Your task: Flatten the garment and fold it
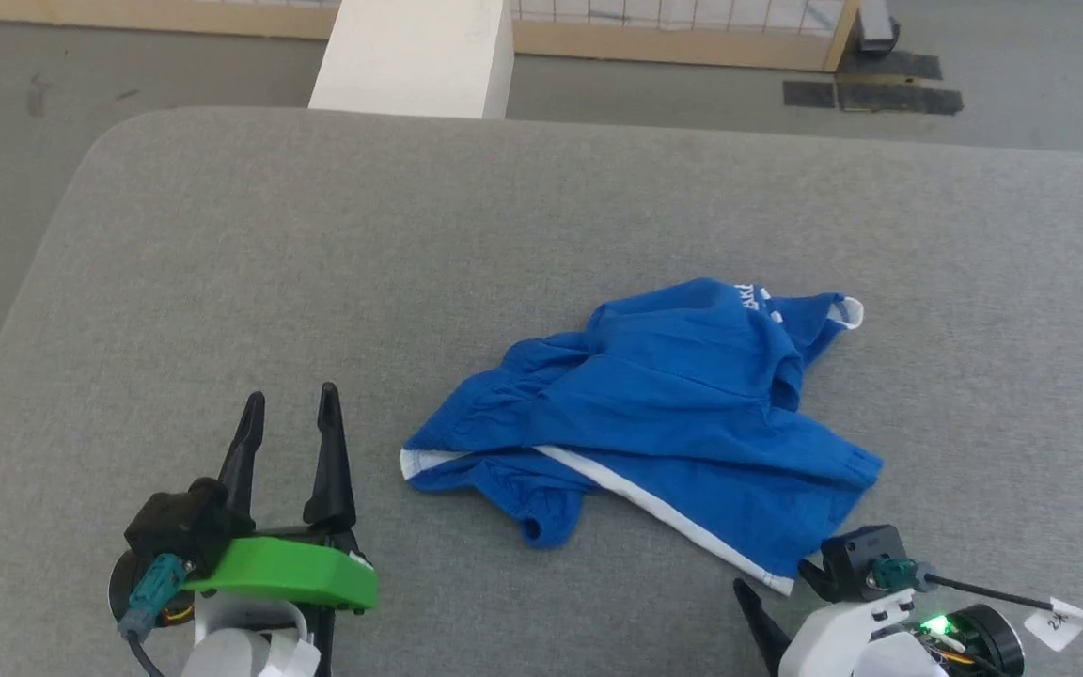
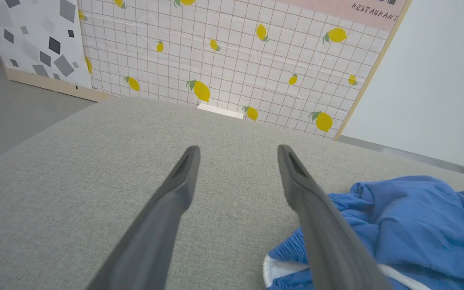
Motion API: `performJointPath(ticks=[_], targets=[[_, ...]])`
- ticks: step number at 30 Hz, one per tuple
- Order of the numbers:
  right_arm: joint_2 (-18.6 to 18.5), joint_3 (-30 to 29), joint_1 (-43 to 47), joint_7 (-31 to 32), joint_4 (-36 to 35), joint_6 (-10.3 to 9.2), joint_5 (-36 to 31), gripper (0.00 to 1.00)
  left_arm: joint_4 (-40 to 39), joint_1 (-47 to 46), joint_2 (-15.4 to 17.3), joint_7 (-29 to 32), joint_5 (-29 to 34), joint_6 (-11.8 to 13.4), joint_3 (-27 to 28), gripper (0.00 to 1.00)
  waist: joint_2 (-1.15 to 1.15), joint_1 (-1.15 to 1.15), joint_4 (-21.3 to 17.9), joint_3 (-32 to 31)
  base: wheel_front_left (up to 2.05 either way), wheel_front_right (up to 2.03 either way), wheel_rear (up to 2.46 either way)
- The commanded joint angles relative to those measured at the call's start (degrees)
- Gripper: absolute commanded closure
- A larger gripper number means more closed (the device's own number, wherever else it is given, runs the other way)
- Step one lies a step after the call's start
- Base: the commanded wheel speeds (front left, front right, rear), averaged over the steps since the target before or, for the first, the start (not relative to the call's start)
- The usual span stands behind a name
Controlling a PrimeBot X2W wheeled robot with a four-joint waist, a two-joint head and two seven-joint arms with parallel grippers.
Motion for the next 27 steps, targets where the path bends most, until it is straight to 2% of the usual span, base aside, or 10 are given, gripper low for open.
performJointPath(ticks=[1, 5, 7, 9, 16, 23, 26, 27], targets=[[-0.03, -0.1, -1.13, 0.75, 0.55, -0.08, 0.11, 0.0, 0.25, -1.12, -0.28, -0.26, 0.26, -0.39, 0.18, 0.0, 0.0, 0.0, 1.07, 1.12, 0.0, 0.0, 0.0], [-0.03, 0.7, -2.03, 4.15, 2.06, -0.08, -0.23, 0.0, 0.38, -1.62, -0.34, -0.26, -0.5, -0.38, -0.01, 0.0, 0.0, 0.0, 1.65, 1.88, 0.0, 0.0, 0.0], [-0.03, 0.91, -2.4, 5.35, 2.17, -0.08, -0.15, 0.57, 0.36, -1.81, -0.35, -0.26, -0.85, -0.17, -0.27, 0.0, 0.0, 0.0, 1.78, 2.24, 0.0, 0.0, 0.0], [-0.03, 1.09, -2.73, 6.15, 2.02, -0.08, -0.35, 1.0, 0.34, -1.96, -0.35, -0.26, -1.04, 0.01, -0.46, 0.0, 0.0, 0.0, 1.83, 2.54, 0.0, 0.0, 0.0], [-0.03, -1.36, -2.33, 5.15, -0.54, -0.08, 0.14, 1.0, 1.84, -2.19, -0.36, -0.26, -1.64, 0.03, -1.34, 0.0, 0.0, 0.0, 1.39, 2.34, 0.0, 0.0, 0.0], [-0.03, -4.05, -0.35, 4.38, -2.66, -0.08, 1.09, 1.0, 9.75, -2.08, 0.56, 0.1, 0.3, -2.34, -4.75, 0.0, 0.0, 0.0, 0.01, 0.54, 0.0, 0.0, 0.0], [-0.03, -4.49, 0.26, 4.09, -3.19, -0.08, 1.45, 1.0, 12.47, -3.7, 2.04, 3.21, 1.13, -3.01, -6.48, 0.0, 0.0, 0.0, -0.33, -0.09, 0.0, 0.0, 0.0], [-0.03, -4.85, 0.85, 4.02, -3.52, -0.08, 1.84, 1.0, 13.9, -5.49, 3.2, 7.23, 1.54, -3.54, -8.1, 0.0, 0.0, 0.0, -0.57, -0.59, 0.0, 0.0, 0.0]])
